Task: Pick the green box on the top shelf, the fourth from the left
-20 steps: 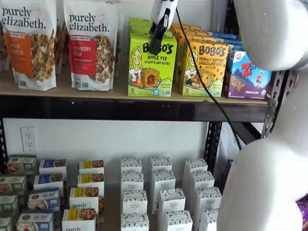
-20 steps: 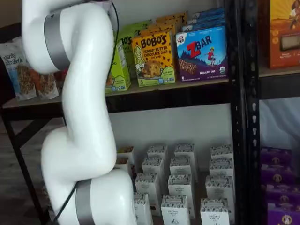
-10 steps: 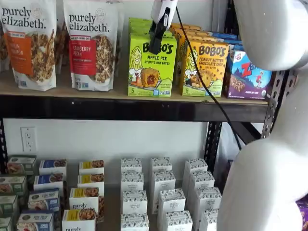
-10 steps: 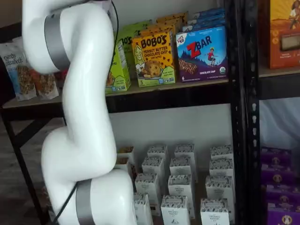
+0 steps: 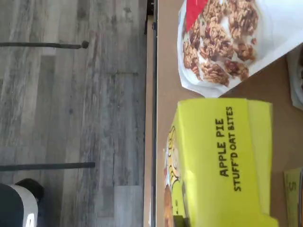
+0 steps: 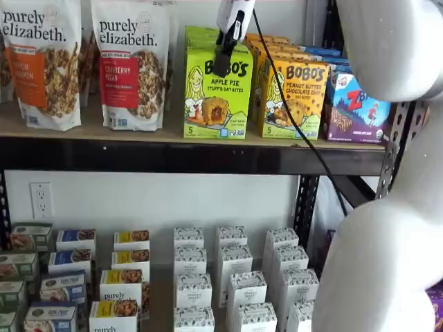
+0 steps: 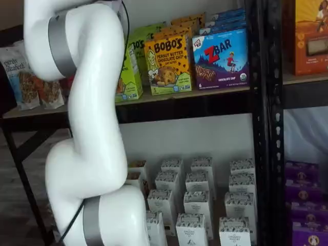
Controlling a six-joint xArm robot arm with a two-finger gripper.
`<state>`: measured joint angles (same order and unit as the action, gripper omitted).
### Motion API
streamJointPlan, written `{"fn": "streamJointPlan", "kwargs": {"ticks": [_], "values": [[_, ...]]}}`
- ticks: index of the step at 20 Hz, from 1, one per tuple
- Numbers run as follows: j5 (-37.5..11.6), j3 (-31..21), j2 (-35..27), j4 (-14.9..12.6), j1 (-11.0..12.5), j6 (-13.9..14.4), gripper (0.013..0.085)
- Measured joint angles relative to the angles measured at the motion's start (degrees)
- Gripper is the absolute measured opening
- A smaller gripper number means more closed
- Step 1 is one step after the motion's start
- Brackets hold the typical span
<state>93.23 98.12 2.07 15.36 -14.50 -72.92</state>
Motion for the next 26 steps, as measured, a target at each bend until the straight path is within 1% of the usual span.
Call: {"fn": "streamJointPlan", "kwargs": {"ticks": [1, 2, 3, 4, 12, 19, 26], "values": [[-0.03, -0.02, 0.02, 0.02, 0.0, 0.0, 0.029], [-0.08, -0.06, 0.05, 0.03, 0.01, -0.01, 0.025], [-0.15, -0.13, 0.11, 0.09, 0.04, -0.04, 0.025], [-0.15, -0.16, 0.13, 0.14, 0.07, -0.06, 0.021], [0.95, 0.52, -0.07, 0.05, 0.12, 0.01, 0.021], [1.8, 0.3, 0.78, -0.49, -0.3, 0.48, 0.021], [2.99, -1.25, 2.85, -1.29, -0.79, 0.99, 0.021]]}}
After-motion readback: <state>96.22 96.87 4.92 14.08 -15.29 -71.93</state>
